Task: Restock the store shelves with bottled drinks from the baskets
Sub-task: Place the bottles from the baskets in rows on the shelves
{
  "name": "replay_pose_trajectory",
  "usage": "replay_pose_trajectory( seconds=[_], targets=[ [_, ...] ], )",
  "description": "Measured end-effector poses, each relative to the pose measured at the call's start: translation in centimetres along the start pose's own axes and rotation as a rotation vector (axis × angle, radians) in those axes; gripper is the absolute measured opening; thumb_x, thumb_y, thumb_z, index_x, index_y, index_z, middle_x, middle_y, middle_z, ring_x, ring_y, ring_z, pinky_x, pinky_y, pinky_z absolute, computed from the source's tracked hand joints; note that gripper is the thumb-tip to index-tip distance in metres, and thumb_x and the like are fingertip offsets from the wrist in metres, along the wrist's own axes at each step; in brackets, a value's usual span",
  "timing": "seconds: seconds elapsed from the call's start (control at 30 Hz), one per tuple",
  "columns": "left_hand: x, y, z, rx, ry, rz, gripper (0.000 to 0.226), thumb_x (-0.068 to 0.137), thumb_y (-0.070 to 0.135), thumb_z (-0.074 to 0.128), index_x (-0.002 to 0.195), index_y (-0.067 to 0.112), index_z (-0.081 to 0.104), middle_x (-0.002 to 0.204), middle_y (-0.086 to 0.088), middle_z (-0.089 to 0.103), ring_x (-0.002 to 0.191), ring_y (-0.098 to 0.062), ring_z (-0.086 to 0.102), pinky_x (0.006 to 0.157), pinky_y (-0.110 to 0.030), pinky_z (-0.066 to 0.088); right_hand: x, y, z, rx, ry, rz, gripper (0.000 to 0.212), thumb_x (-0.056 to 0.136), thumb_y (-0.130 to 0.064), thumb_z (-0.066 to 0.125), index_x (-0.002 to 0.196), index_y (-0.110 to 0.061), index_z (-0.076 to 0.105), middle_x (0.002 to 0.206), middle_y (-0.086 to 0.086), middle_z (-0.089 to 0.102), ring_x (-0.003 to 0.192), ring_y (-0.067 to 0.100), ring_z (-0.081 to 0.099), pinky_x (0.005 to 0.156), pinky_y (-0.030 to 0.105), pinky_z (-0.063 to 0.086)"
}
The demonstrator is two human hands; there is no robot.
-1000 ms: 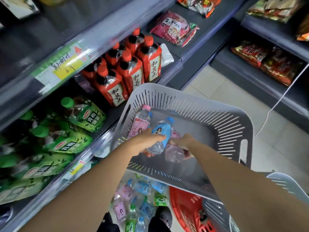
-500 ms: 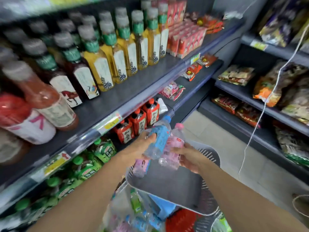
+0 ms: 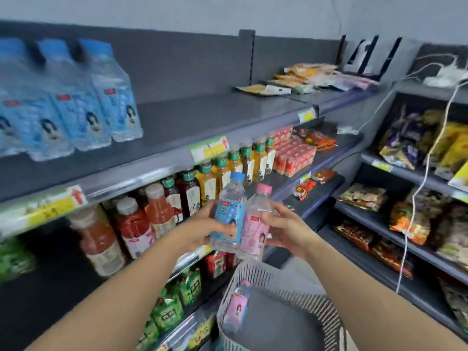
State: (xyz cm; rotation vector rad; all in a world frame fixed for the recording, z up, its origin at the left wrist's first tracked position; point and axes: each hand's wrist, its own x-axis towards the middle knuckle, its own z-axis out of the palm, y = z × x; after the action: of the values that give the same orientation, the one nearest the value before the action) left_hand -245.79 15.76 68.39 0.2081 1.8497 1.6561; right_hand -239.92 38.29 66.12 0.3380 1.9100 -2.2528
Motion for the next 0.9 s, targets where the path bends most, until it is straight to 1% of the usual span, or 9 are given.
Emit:
replay_pose_trajectory(
  seconds=[0.07, 0.13, 0.27, 0.33, 0.43, 0.53, 0.63, 0.77, 0.9],
  targets=[
    [-1.9, 2.1, -1.0, 0.039, 0.027, 0.049, 0.068, 0.072, -0.013, 0.072, 0.122, 0.026, 0.045, 0.119, -0.008, 0.066, 0.108, -0.027, 0.064, 0.091, -0.051, 0.052, -0.6, -2.6, 1.8, -0.029, -0.028, -0.051, 0.059, 0.072, -0.019, 0.081, 0.125, -0.027, 0.059, 0.118, 0.008, 0.069, 0.104, 0.029, 0.067, 0.085, 0.05, 0.055],
    [-3.8, 4.2, -1.9, 0.077, 0.054, 0.111, 0.069, 0.072, -0.007, 0.075, 0.124, 0.026, 0.045, 0.114, -0.006, 0.069, 0.105, -0.025, 0.066, 0.087, -0.048, 0.054, -1.2, -4.8, 3.3, -0.052, -0.066, -0.098, 0.053, 0.075, -0.017, 0.077, 0.124, -0.027, 0.06, 0.116, 0.008, 0.069, 0.103, 0.029, 0.067, 0.081, 0.047, 0.056],
    [-7.6, 7.5, -3.3, 0.075, 0.105, 0.23, 0.056, 0.075, 0.012, 0.078, 0.122, 0.021, 0.05, 0.117, -0.003, 0.067, 0.104, -0.021, 0.066, 0.081, -0.044, 0.056, -2.5, -8.9, 5.9, -0.102, -0.125, -0.187, 0.047, 0.074, -0.018, 0.075, 0.119, -0.028, 0.065, 0.114, 0.01, 0.07, 0.1, 0.03, 0.069, 0.081, 0.048, 0.056],
    [-9.4, 8.9, -3.9, 0.071, 0.149, 0.288, 0.052, 0.077, 0.013, 0.077, 0.122, 0.017, 0.052, 0.117, -0.004, 0.067, 0.102, -0.02, 0.067, 0.077, -0.038, 0.055, -3.2, -10.8, 7.3, -0.129, -0.149, -0.229, 0.051, 0.074, -0.019, 0.076, 0.123, -0.026, 0.063, 0.119, 0.014, 0.067, 0.106, 0.032, 0.067, 0.081, 0.048, 0.056],
    [-12.0, 10.9, -5.0, 0.07, 0.257, 0.365, 0.047, 0.075, 0.012, 0.079, 0.116, 0.013, 0.055, 0.113, -0.004, 0.069, 0.099, -0.019, 0.068, 0.079, -0.036, 0.055, -4.3, -13.7, 9.9, -0.175, -0.161, -0.309, 0.055, 0.071, -0.024, 0.076, 0.124, -0.027, 0.063, 0.12, 0.011, 0.067, 0.108, 0.028, 0.067, 0.086, 0.049, 0.056],
    [-14.9, 12.8, -6.4, 0.109, 0.347, 0.418, 0.049, 0.072, 0.013, 0.082, 0.114, 0.015, 0.058, 0.11, 0.0, 0.07, 0.1, -0.016, 0.068, 0.08, -0.034, 0.056, -5.1, -15.9, 12.6, -0.187, -0.194, -0.384, 0.052, 0.071, -0.024, 0.076, 0.122, -0.028, 0.065, 0.112, 0.009, 0.069, 0.1, 0.024, 0.07, 0.082, 0.046, 0.057],
    [-17.8, 14.2, -7.8, 0.134, 0.478, 0.491, 0.05, 0.071, 0.014, 0.082, 0.113, 0.018, 0.056, 0.107, 0.002, 0.068, 0.093, -0.011, 0.066, 0.065, -0.021, 0.051, -5.6, -17.7, 15.5, -0.189, -0.204, -0.456, 0.038, 0.079, -0.016, 0.073, 0.115, -0.027, 0.067, 0.097, 0.005, 0.071, 0.088, 0.019, 0.071, 0.07, 0.037, 0.057],
    [-20.8, 15.3, -10.3, 0.084, 0.638, 0.557, 0.052, 0.071, 0.014, 0.082, 0.115, 0.019, 0.054, 0.105, 0.001, 0.068, 0.089, -0.01, 0.065, 0.064, -0.023, 0.048, -5.8, -19.1, 19.3, -0.187, -0.217, -0.527, 0.035, 0.08, -0.014, 0.074, 0.112, -0.026, 0.068, 0.084, -0.001, 0.072, 0.081, 0.019, 0.073, 0.066, 0.034, 0.058],
    [-22.9, 15.2, -13.7, 0.027, 0.793, 0.565, 0.059, 0.07, 0.015, 0.083, 0.12, 0.018, 0.052, 0.107, -0.001, 0.066, 0.092, -0.013, 0.063, 0.067, -0.026, 0.046, -5.4, -19.7, 22.6, -0.184, -0.273, -0.55, 0.043, 0.079, -0.014, 0.075, 0.119, -0.024, 0.065, 0.093, 0.004, 0.072, 0.088, 0.022, 0.073, 0.069, 0.037, 0.06]
  ],
)
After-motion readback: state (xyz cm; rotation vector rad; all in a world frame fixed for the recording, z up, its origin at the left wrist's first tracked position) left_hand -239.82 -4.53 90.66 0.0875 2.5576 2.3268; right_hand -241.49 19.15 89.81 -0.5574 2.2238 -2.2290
